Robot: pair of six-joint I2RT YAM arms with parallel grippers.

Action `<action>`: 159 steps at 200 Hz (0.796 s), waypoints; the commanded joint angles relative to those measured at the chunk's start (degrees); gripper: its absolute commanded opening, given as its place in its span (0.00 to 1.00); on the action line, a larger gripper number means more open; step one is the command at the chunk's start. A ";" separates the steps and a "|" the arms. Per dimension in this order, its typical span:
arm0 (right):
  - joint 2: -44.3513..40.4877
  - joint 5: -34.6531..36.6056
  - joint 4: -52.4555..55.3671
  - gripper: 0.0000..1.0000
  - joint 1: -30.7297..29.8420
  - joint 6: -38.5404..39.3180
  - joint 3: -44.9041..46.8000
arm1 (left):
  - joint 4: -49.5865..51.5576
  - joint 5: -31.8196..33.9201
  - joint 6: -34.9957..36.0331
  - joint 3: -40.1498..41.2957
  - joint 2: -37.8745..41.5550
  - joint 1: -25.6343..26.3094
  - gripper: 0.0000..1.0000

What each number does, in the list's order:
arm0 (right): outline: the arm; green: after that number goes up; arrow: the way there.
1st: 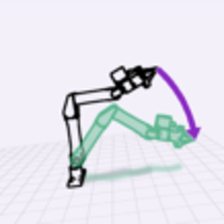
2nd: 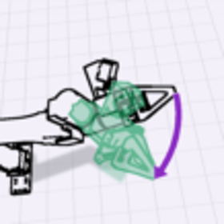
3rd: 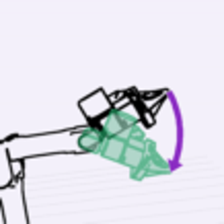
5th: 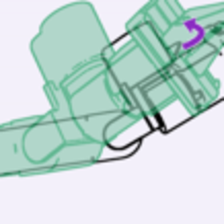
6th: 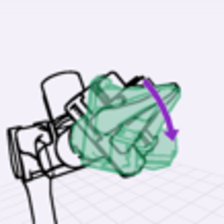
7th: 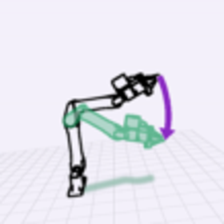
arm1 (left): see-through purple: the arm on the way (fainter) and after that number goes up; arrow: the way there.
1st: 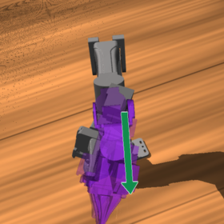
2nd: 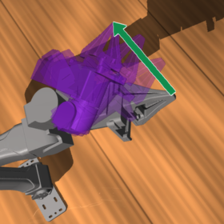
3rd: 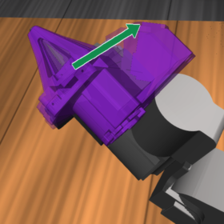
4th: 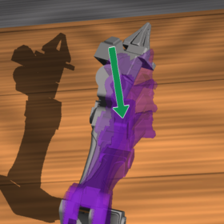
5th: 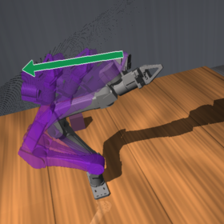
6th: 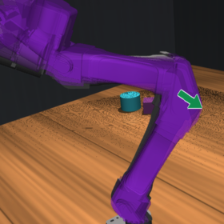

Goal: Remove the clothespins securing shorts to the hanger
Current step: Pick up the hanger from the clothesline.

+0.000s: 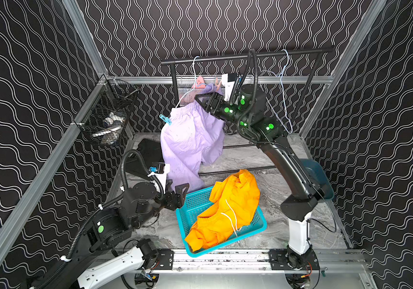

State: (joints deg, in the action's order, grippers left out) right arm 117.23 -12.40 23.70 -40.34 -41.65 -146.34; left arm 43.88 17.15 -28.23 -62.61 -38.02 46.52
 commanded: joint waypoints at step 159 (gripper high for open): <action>10.21 3.02 -23.28 0.46 -1.69 -2.97 -3.43 | 1.23 0.33 -0.74 0.77 1.87 -0.01 0.77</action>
State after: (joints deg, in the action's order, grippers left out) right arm 126.89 -10.17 5.34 -42.24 -44.36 -148.66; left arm 45.56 17.15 -28.34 -62.28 -36.47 46.52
